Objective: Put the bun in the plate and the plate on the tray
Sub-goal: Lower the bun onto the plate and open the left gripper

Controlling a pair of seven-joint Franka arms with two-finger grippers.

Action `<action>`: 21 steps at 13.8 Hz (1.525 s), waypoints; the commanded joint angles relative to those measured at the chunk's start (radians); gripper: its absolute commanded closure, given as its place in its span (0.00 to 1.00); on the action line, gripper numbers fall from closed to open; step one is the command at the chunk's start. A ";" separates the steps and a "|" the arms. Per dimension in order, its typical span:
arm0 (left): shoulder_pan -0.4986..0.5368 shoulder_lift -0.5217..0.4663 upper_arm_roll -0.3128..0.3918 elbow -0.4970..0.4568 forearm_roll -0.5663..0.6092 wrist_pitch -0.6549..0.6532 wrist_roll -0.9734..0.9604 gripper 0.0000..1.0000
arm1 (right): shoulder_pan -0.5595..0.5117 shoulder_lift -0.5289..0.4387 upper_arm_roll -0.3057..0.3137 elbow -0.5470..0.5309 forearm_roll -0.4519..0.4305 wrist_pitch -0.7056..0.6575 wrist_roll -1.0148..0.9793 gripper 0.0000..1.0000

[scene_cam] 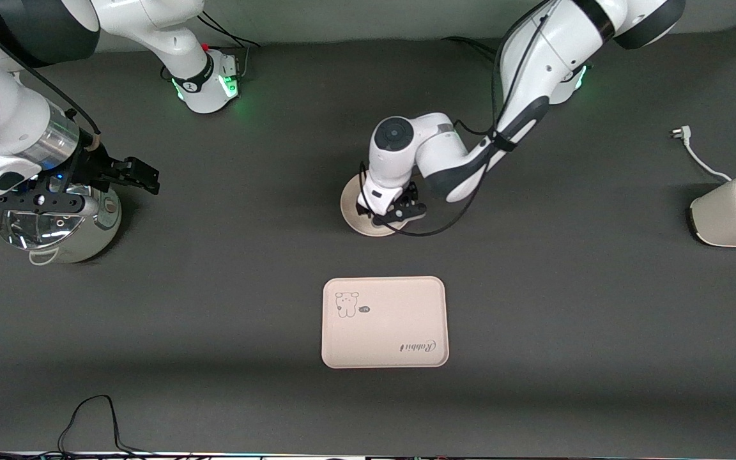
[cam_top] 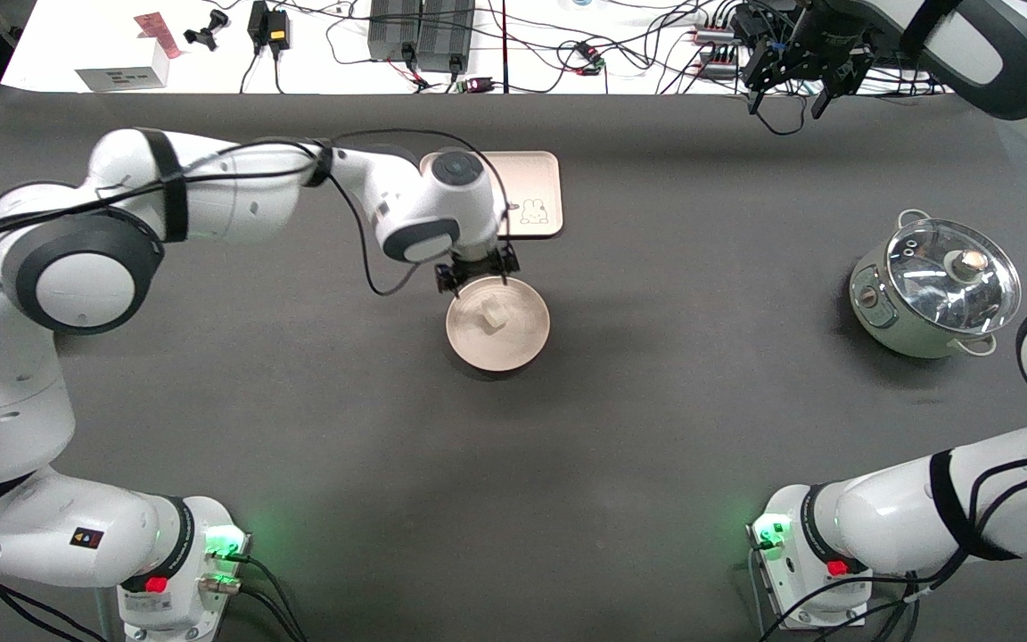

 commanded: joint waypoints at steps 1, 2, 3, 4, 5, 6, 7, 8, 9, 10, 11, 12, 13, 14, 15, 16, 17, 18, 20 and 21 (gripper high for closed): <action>0.028 -0.157 0.103 -0.014 -0.217 -0.089 0.321 0.00 | 0.026 0.006 0.003 -0.004 0.004 0.034 0.027 0.00; 0.060 -0.209 0.138 -0.012 -0.297 -0.132 0.452 0.00 | 0.051 0.013 0.003 -0.006 0.006 0.048 0.040 0.00; 0.083 -0.264 0.176 -0.012 -0.369 -0.178 0.580 0.00 | 0.074 0.024 0.003 -0.006 0.010 0.070 0.099 0.00; 0.113 -0.355 0.259 -0.012 -0.450 -0.255 0.755 0.00 | 0.162 0.054 0.003 -0.004 0.013 0.117 0.200 0.00; 0.141 -0.406 0.292 -0.014 -0.461 -0.303 0.822 0.00 | 0.206 0.076 0.003 -0.003 0.012 0.152 0.263 0.00; 0.170 -0.453 0.318 -0.014 -0.462 -0.352 0.873 0.00 | 0.255 0.103 0.003 0.001 0.012 0.184 0.332 0.00; 0.198 -0.504 0.348 -0.014 -0.462 -0.398 0.926 0.00 | 0.302 0.133 0.003 0.004 0.012 0.223 0.384 0.00; 0.227 -0.554 0.379 -0.015 -0.463 -0.441 0.991 0.00 | 0.341 0.162 0.003 0.005 0.012 0.255 0.403 0.00; 0.255 -0.603 0.407 -0.015 -0.465 -0.486 1.066 0.00 | 0.380 0.194 0.003 0.007 0.012 0.286 0.424 0.00; 0.276 -0.643 0.439 -0.014 -0.472 -0.523 1.126 0.00 | 0.416 0.226 0.003 0.014 0.012 0.319 0.458 0.00; 0.290 -0.674 0.466 -0.014 -0.483 -0.557 1.164 0.00 | 0.445 0.258 0.003 0.017 0.012 0.347 0.483 0.00; 0.298 -0.693 0.491 -0.014 -0.485 -0.586 1.190 0.00 | 0.459 0.288 0.003 0.020 0.012 0.372 0.484 0.00; 0.298 -0.704 0.514 -0.012 -0.485 -0.610 1.214 0.00 | 0.462 0.312 0.003 0.017 0.013 0.393 0.477 0.00; 0.298 -0.714 0.534 -0.014 -0.485 -0.624 1.237 0.00 | 0.471 0.338 0.003 0.013 0.013 0.412 0.469 0.00; 0.298 -0.713 0.539 -0.017 -0.483 -0.632 1.250 0.00 | 0.480 0.351 0.004 0.005 0.013 0.424 0.460 0.00; 0.296 -0.713 0.537 -0.022 -0.480 -0.650 1.251 0.00 | 0.484 0.358 0.006 -0.010 0.013 0.441 0.439 0.00; 0.293 -0.714 0.539 -0.022 -0.478 -0.661 1.254 0.00 | 0.484 0.355 0.009 -0.051 0.018 0.473 0.425 0.00; 0.293 -0.717 0.539 -0.023 -0.480 -0.679 1.264 0.00 | 0.484 0.349 0.010 -0.097 0.039 0.516 0.408 0.00; 0.287 -0.719 0.537 -0.026 -0.480 -0.693 1.264 0.00 | 0.502 0.349 0.010 -0.185 0.093 0.612 0.392 0.00; 0.287 -0.722 0.536 -0.035 -0.480 -0.693 1.264 0.00 | 0.528 0.349 0.010 -0.232 0.105 0.670 0.392 0.00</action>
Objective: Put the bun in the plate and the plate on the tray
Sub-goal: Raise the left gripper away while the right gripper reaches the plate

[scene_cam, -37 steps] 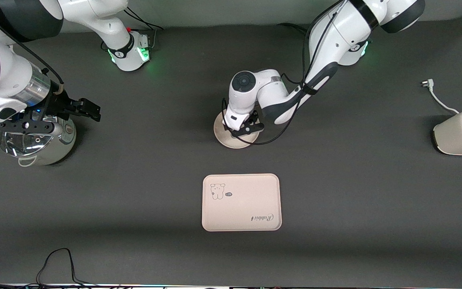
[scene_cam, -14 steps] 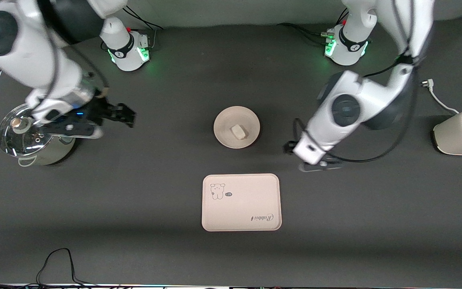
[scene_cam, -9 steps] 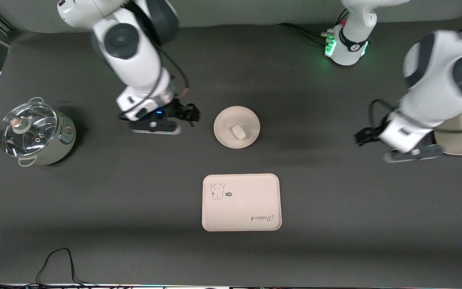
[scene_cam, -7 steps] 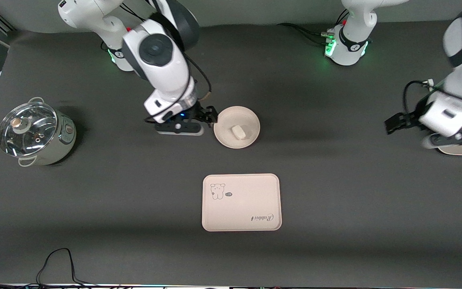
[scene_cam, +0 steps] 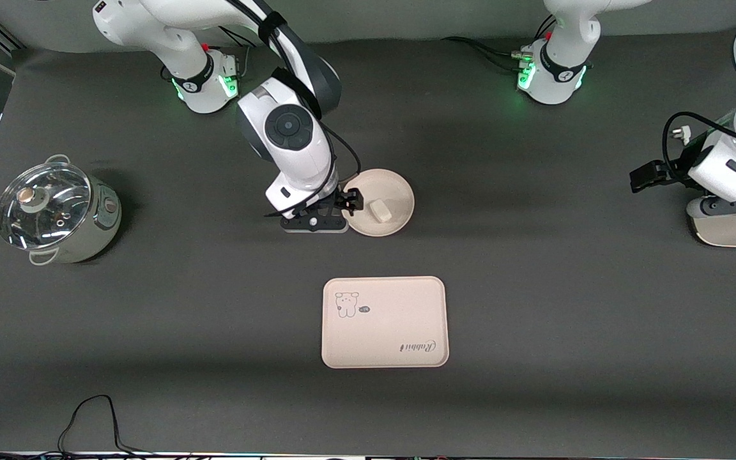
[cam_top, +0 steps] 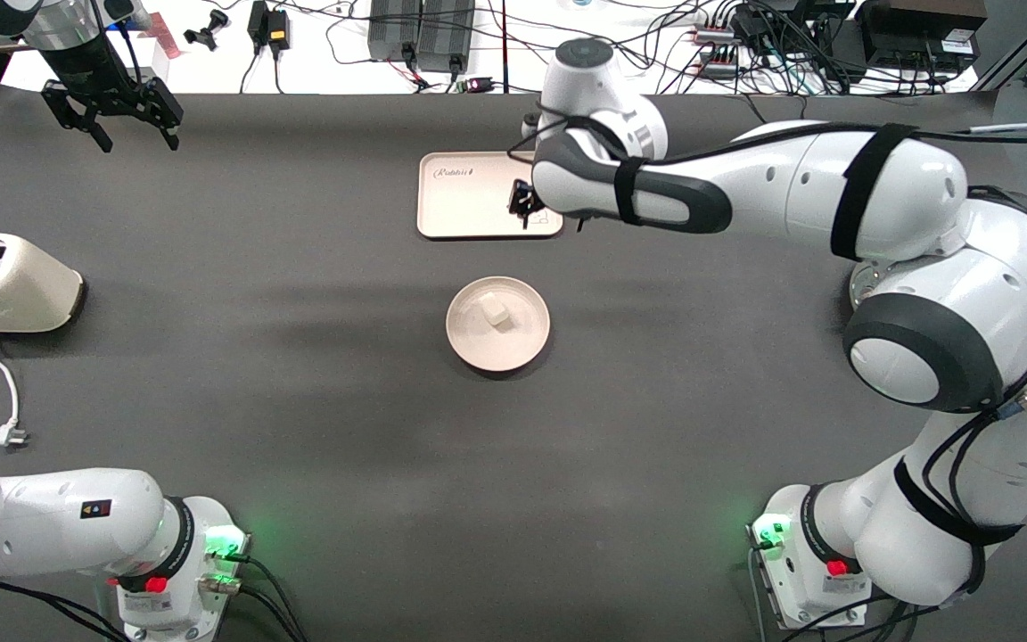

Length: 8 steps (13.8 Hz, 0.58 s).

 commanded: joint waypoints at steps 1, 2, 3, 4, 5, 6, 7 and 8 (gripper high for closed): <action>-0.010 -0.025 0.003 -0.022 -0.012 -0.015 0.019 0.00 | 0.055 -0.024 -0.009 -0.154 0.053 0.158 -0.021 0.00; -0.010 -0.026 0.002 -0.022 -0.012 -0.016 0.019 0.00 | 0.057 -0.024 -0.009 -0.214 0.076 0.226 -0.021 0.00; -0.011 -0.025 -0.001 -0.022 -0.012 -0.016 0.019 0.00 | 0.063 -0.021 -0.009 -0.268 0.080 0.289 -0.021 0.00; -0.016 -0.022 -0.004 -0.023 -0.012 -0.015 0.019 0.00 | 0.072 -0.018 -0.009 -0.302 0.081 0.332 -0.021 0.00; -0.022 -0.022 -0.004 -0.025 -0.012 -0.013 0.016 0.00 | 0.072 -0.012 -0.010 -0.325 0.081 0.364 -0.023 0.00; -0.027 -0.022 -0.004 -0.025 -0.012 -0.013 0.014 0.00 | 0.071 0.005 -0.010 -0.334 0.081 0.381 -0.023 0.00; -0.028 -0.023 -0.006 -0.025 -0.013 -0.015 0.010 0.00 | 0.071 0.023 -0.012 -0.333 0.081 0.387 -0.023 0.00; -0.031 -0.025 -0.006 -0.025 -0.013 -0.015 0.007 0.00 | 0.072 0.042 -0.010 -0.333 0.081 0.399 -0.023 0.00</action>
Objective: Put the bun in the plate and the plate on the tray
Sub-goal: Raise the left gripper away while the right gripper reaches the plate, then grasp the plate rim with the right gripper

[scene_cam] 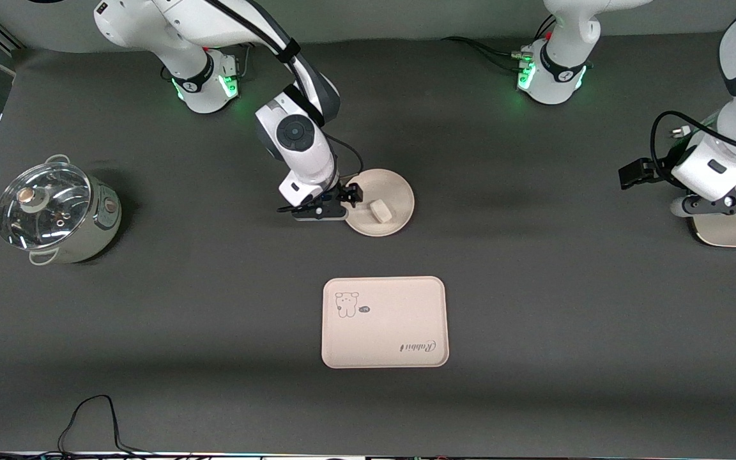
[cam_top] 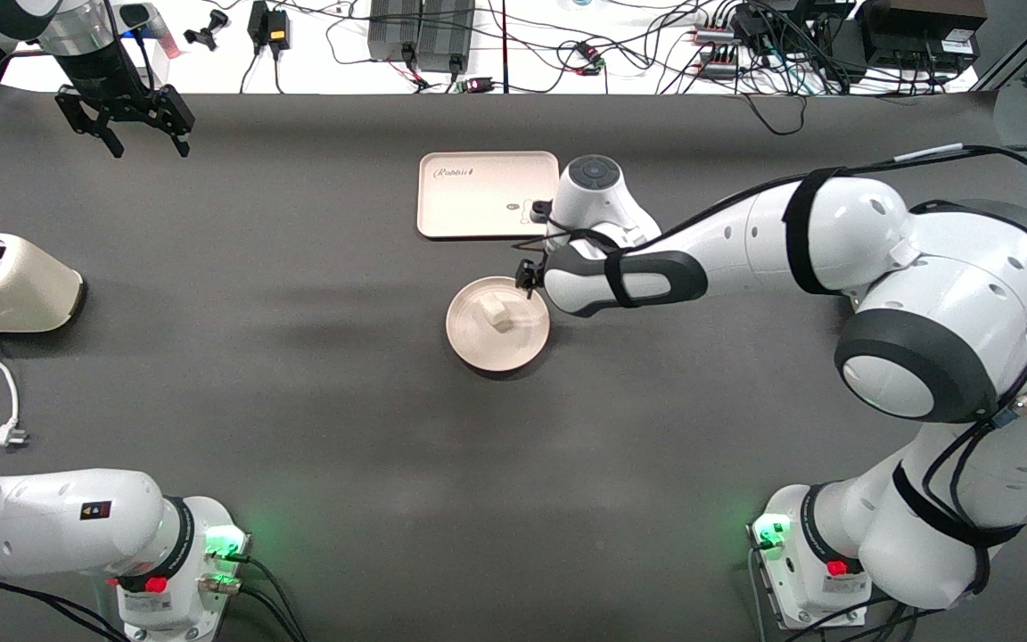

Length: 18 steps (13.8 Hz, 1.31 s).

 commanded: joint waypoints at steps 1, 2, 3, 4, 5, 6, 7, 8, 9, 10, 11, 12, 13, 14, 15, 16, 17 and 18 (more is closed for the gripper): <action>-0.028 -0.025 0.006 -0.017 -0.012 -0.007 0.001 0.00 | 0.009 0.035 -0.008 -0.004 0.028 0.054 -0.018 0.00; -0.028 -0.026 0.006 -0.017 -0.012 -0.008 0.001 0.00 | 0.011 0.048 -0.008 -0.001 0.030 0.059 -0.016 0.00; -0.028 -0.026 0.006 -0.017 -0.012 -0.010 0.001 0.00 | 0.012 0.056 -0.007 0.004 0.030 0.059 -0.013 0.00; -0.030 -0.026 0.006 -0.017 -0.012 -0.010 0.001 0.00 | 0.012 0.067 -0.007 0.005 0.030 0.059 -0.015 0.00; -0.031 -0.026 0.006 -0.017 -0.012 -0.010 0.001 0.00 | 0.012 0.073 -0.007 0.007 0.030 0.062 -0.018 0.00; -0.033 -0.026 0.006 -0.017 -0.012 -0.010 0.001 0.00 | 0.011 0.078 -0.007 0.007 0.030 0.065 -0.018 0.00; -0.033 -0.026 0.006 -0.017 -0.013 -0.010 0.000 0.00 | 0.011 0.093 -0.007 0.010 0.031 0.068 -0.013 0.00; -0.033 -0.026 0.006 -0.017 -0.013 -0.010 0.000 0.00 | 0.014 0.099 -0.005 0.017 0.042 0.068 -0.013 0.00; -0.033 -0.026 0.006 -0.018 -0.013 -0.010 0.000 0.00 | 0.023 0.102 -0.005 0.028 0.042 0.063 -0.013 0.00; -0.036 -0.026 0.006 -0.018 -0.013 -0.010 0.000 0.00 | 0.028 0.102 -0.005 0.036 0.042 0.060 -0.016 0.00; -0.036 -0.026 0.006 -0.020 -0.013 -0.010 0.000 0.00 | 0.029 0.102 -0.005 0.044 0.042 0.056 -0.016 0.01; -0.036 -0.026 0.006 -0.021 -0.013 -0.010 0.000 0.00 | 0.029 0.102 -0.005 0.045 0.042 0.056 -0.016 0.10; -0.036 -0.026 0.006 -0.021 -0.013 -0.010 0.000 0.00 | 0.029 0.102 -0.005 0.045 0.042 0.056 -0.020 0.25; -0.036 -0.028 0.006 -0.021 -0.013 -0.012 0.000 0.00 | 0.029 0.104 -0.005 0.045 0.042 0.056 -0.021 0.43; -0.036 -0.028 0.006 -0.021 -0.013 -0.018 0.000 0.00 | 0.029 0.105 -0.005 0.044 0.042 0.057 -0.021 0.55; -0.036 -0.028 0.006 -0.021 -0.015 -0.019 0.000 0.00 | 0.029 0.113 -0.005 0.045 0.042 0.059 -0.023 0.63; -0.036 -0.026 0.006 -0.020 -0.015 -0.019 0.000 0.00 | 0.029 0.114 -0.005 0.045 0.042 0.059 -0.026 0.73; -0.036 -0.026 0.006 -0.020 -0.015 -0.018 0.000 0.00 | 0.029 0.114 -0.005 0.045 0.042 0.060 -0.026 0.80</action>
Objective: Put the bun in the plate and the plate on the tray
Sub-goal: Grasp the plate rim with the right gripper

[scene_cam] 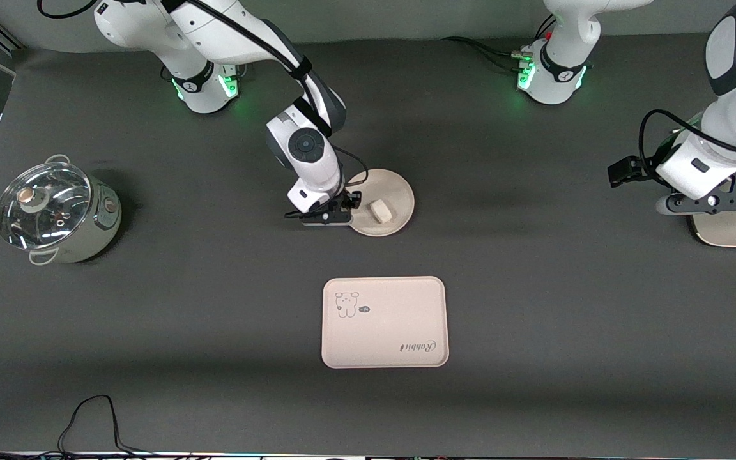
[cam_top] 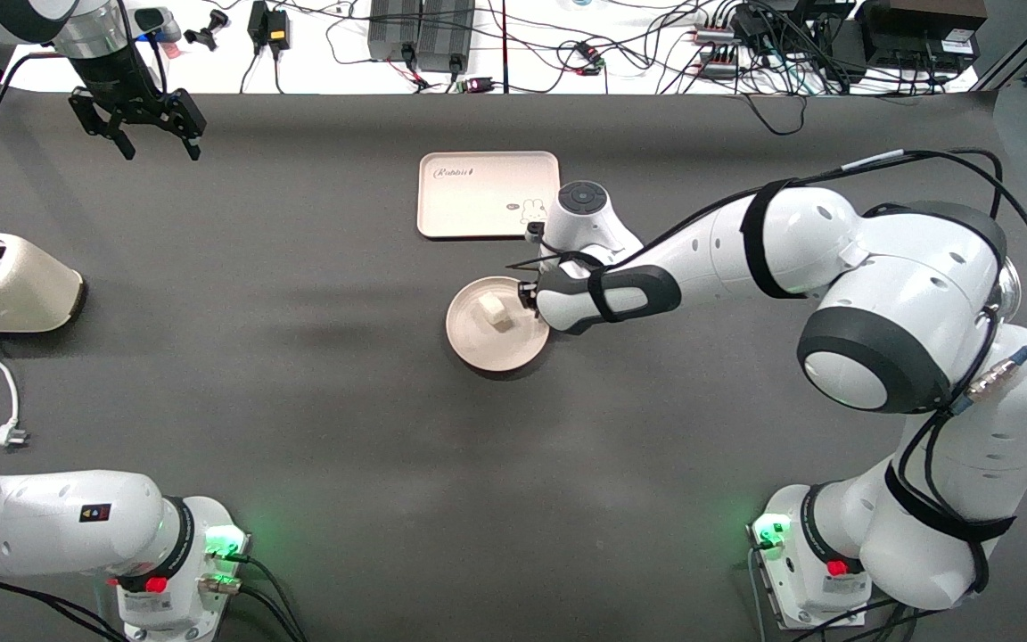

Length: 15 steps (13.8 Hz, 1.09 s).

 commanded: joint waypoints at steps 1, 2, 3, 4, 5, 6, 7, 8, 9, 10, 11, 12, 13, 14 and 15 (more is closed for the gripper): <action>-0.012 -0.026 0.008 -0.017 -0.012 -0.012 0.000 0.00 | 0.010 0.017 -0.007 0.018 0.030 0.007 -0.026 0.85; -0.012 -0.027 0.008 -0.017 -0.012 -0.012 0.000 0.00 | 0.010 0.017 -0.007 0.019 0.030 0.006 -0.026 0.91; -0.012 -0.027 0.008 -0.017 -0.012 -0.012 0.000 0.00 | 0.010 0.017 -0.007 0.030 0.030 0.000 -0.026 0.97; -0.012 -0.027 0.008 -0.017 -0.015 -0.014 0.000 0.00 | 0.010 0.017 -0.007 0.034 0.031 -0.002 -0.024 1.00; -0.010 -0.027 0.008 -0.017 -0.027 -0.015 0.000 0.00 | 0.010 0.017 -0.005 0.041 0.031 -0.003 -0.021 1.00; -0.010 -0.027 0.008 -0.017 -0.038 -0.017 0.000 0.00 | 0.009 0.017 -0.004 0.045 0.031 -0.005 -0.020 1.00; -0.009 -0.027 0.008 -0.015 -0.040 -0.017 0.000 0.00 | 0.009 0.014 -0.004 0.045 0.031 -0.005 -0.020 1.00; -0.009 -0.027 0.008 -0.015 -0.040 -0.017 0.000 0.00 | 0.007 0.004 -0.004 0.047 0.031 -0.008 -0.027 1.00; -0.009 -0.027 0.010 -0.015 -0.041 -0.017 0.000 0.00 | 0.003 -0.009 -0.004 0.057 0.031 -0.037 -0.030 1.00; -0.009 -0.027 0.010 -0.015 -0.041 -0.015 0.000 0.00 | 0.001 -0.028 -0.004 0.091 0.031 -0.093 -0.032 1.00; -0.009 -0.027 0.010 -0.015 -0.041 -0.015 0.000 0.00 | -0.002 -0.048 -0.005 0.122 0.031 -0.158 -0.047 1.00; -0.009 -0.027 0.008 -0.015 -0.041 -0.015 0.000 0.00 | -0.003 -0.074 -0.013 0.137 0.034 -0.202 -0.073 1.00; -0.009 -0.027 0.008 -0.015 -0.041 -0.014 0.000 0.00 | -0.008 -0.104 -0.016 0.139 0.048 -0.224 -0.102 1.00; -0.009 -0.027 0.010 -0.015 -0.041 -0.015 0.000 0.00 | -0.029 -0.136 -0.018 0.139 0.072 -0.244 -0.154 1.00; -0.009 -0.027 0.010 -0.015 -0.041 -0.015 0.000 0.00 | -0.049 -0.164 -0.018 0.140 0.100 -0.264 -0.206 1.00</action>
